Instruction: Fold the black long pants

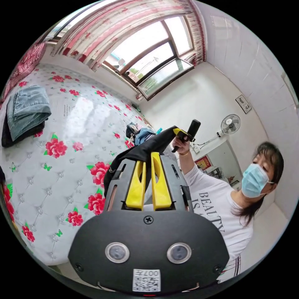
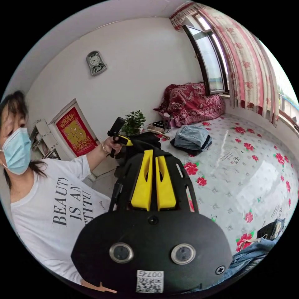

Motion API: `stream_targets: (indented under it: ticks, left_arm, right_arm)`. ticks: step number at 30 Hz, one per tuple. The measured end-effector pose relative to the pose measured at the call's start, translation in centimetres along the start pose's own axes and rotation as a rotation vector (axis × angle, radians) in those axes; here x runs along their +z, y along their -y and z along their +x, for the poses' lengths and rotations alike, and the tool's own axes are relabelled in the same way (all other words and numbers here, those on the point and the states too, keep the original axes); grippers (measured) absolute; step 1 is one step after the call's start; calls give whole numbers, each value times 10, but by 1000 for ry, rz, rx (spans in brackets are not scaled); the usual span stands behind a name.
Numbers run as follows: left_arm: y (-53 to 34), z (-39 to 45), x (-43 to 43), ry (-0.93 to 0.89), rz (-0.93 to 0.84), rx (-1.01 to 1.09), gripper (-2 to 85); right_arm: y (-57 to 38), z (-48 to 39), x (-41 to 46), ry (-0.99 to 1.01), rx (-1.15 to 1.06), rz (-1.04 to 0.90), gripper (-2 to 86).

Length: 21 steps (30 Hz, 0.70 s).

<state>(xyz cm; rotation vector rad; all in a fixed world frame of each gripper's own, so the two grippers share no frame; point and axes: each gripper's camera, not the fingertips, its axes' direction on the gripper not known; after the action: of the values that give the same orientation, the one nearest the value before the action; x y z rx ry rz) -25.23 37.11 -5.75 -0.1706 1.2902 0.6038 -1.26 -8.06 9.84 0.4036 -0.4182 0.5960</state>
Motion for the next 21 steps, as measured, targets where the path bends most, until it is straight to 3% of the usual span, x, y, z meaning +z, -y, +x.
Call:
stream_targets:
  ticks: [3, 7, 13, 17, 19, 21]
  left_arm:
    - [45, -7, 16, -18, 23, 33, -5]
    - [67, 53, 26, 47, 27, 252, -5]
    - [-15, 76, 76, 198, -96, 468, -5]
    - [-105, 5, 136, 183, -208, 403, -5]
    - [-174, -75, 185, 157, -286, 232, -5]
    - [-228, -143, 215, 105, -328, 16, -5]
  right_arm:
    - [13, 25, -2, -32, 62, 61, -5]
    - [19, 9, -28, -47, -5, 200, -5]
    - [-17, -58, -24, -108, -243, 189, -5]
    - [-101, -85, 37, -194, -250, 67, -5]
    - [-146, -77, 74, -175, -133, 5, -5]
    - [-210, -51, 127, -82, 126, -109, -5]
